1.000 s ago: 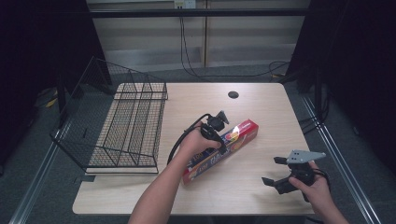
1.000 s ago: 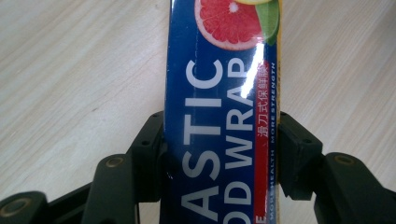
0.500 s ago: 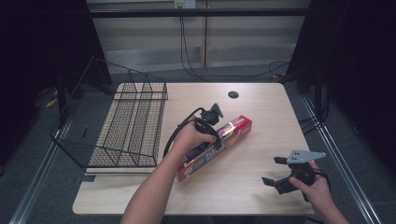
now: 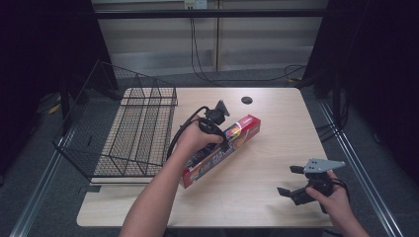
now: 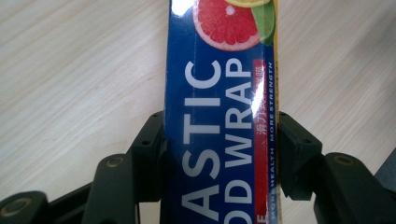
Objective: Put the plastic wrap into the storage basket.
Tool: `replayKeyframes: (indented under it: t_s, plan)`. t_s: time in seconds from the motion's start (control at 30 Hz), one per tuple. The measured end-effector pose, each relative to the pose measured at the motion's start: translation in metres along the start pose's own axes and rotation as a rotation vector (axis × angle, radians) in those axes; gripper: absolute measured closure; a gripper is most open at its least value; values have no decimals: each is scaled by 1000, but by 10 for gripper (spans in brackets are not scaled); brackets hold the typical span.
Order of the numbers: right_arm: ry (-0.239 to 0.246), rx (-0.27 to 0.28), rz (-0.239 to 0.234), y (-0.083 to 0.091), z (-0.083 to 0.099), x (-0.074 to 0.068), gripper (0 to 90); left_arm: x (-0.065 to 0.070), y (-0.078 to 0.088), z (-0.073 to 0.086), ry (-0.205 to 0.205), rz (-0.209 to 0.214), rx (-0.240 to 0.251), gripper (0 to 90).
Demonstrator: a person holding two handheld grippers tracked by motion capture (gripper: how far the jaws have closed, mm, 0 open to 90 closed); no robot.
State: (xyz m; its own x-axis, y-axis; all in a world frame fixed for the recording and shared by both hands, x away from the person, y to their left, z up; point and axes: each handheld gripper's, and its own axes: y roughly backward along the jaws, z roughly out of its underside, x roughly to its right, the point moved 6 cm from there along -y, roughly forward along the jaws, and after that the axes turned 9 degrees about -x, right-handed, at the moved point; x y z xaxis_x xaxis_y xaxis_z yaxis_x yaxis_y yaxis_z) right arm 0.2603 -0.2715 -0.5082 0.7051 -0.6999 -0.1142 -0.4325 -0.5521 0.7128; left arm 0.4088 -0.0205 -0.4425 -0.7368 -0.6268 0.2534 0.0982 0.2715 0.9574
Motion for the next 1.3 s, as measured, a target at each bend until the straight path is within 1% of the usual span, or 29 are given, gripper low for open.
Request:
replayKeyframes:
  t_s: [0.03,0.07,0.13,0.17,0.2,0.23,0.3,0.33,0.37,0.4,0.47,0.5,0.6,0.77,0.8,0.87,0.9,0.97,1.0,1.03,1.1,1.13,1.2,1.27,1.3]
  plan:
    - [0,-1,0,0,0,0,31,-1,2,1,3,-1,0,448]
    - [1,-2,-2,0,0,-1,31,-2,6,1,16,3,3,448]
    - [3,0,-2,0,0,-1,31,-4,10,3,29,4,10,448]
    - [3,1,-1,0,0,-1,31,-5,12,3,19,4,6,448]
    - [3,0,-1,0,0,-1,31,-5,14,4,23,6,11,448]
    - [3,-1,1,0,0,-1,31,-6,16,4,39,5,16,448]
    - [3,-2,0,0,0,-1,31,-7,17,5,36,2,19,448]
    - [3,-2,0,0,0,-1,31,-7,20,5,43,-2,20,448]
    - [3,0,1,0,0,-1,31,-8,21,5,42,-7,22,448]
    - [4,0,3,0,0,-1,31,-8,24,6,40,0,22,448]
    - [0,-2,5,0,0,-1,31,-9,28,7,48,-6,26,448]
    - [1,-2,6,0,0,-1,31,-10,29,8,43,-4,23,448]
    - [5,-1,4,0,0,-2,31,-12,35,9,64,-8,27,448]
    - [7,-2,1,0,0,-2,31,-15,44,11,77,-9,37,448]
    - [11,-1,4,-1,0,-2,31,-16,49,13,86,-19,37,448]
    - [10,-1,5,-1,0,-2,31,-16,51,13,90,-17,41,448]
    - [9,0,6,0,0,-2,31,-18,56,14,97,-25,45,448]
    - [8,1,6,0,-1,-2,31,-19,60,16,103,-26,38,448]
    - [7,2,6,0,-1,-2,31,-19,62,16,109,-27,48,448]
    - [9,0,7,0,-1,-2,31,-20,64,16,98,-31,42,448]
    - [8,-2,3,0,0,-3,31,-21,67,17,113,-34,50,448]
    - [9,-2,3,-1,0,-3,31,-22,68,18,107,-33,40,448]
    - [10,-1,1,-1,-1,-3,31,-22,71,19,117,-42,44,448]
    - [9,0,3,-1,-1,-3,31,-22,73,19,122,-36,48,448]
    - [11,1,3,-1,-1,-2,31,-23,77,20,117,-41,40,448]
